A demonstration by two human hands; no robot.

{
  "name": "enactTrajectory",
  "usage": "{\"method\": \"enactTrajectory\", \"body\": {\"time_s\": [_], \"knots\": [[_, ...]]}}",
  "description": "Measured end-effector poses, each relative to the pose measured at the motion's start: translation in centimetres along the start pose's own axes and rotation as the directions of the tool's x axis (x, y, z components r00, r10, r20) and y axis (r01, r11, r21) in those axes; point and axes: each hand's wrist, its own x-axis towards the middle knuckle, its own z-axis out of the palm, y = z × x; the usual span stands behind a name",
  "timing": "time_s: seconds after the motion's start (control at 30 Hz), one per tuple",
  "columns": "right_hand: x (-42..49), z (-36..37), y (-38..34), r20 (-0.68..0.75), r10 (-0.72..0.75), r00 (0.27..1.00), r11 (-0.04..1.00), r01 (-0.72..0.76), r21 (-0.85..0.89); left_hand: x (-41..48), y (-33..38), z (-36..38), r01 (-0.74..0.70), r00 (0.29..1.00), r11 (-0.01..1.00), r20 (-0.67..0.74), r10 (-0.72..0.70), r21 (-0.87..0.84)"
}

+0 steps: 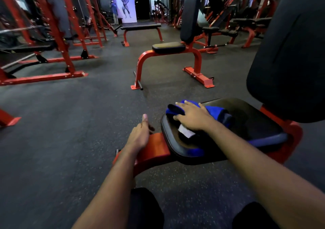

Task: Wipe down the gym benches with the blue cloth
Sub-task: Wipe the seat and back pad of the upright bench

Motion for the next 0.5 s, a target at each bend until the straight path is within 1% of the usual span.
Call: {"method": "enactTrajectory", "body": {"time_s": [0.07,0.1,0.13,0.23,0.3,0.37,0.5], "knots": [[-2.3,0.2,0.6,0.008,-0.078,0.997,0.997,0.078,-0.008,-0.3,-1.0,-0.9,0.026,1.0,0.987,0.001,-0.027,0.161],[-2.9,0.3,1.0,0.012,-0.085,0.996,0.996,0.085,0.001,-0.6,-1.3,-1.0,0.023,1.0,0.973,-0.003,-0.023,0.229],[-3.0,0.1,1.2,0.013,-0.066,0.998,0.998,0.066,0.007,-0.9,-1.4,-0.9,0.015,1.0,0.962,-0.008,-0.013,0.272],[-0.9,-0.1,-0.4,-0.007,0.096,0.995,0.995,-0.096,-0.005,-1.5,-1.7,-0.5,-0.011,0.999,0.934,-0.034,0.024,0.356],[0.4,0.1,-2.2,-0.005,0.124,0.992,0.991,-0.124,-0.042,-1.7,-1.5,-0.4,-0.014,0.999,0.92,-0.03,0.028,0.391],[0.3,0.7,-3.0,-0.013,0.064,0.998,0.996,-0.065,-0.054,-1.7,-1.1,-0.5,-0.001,0.999,0.91,-0.041,0.02,0.416],[-5.0,1.5,-2.1,-0.069,-0.085,0.994,0.996,0.083,-0.033,-1.4,-0.3,-0.2,-0.006,1.0,0.873,-0.021,0.019,0.487]]}}
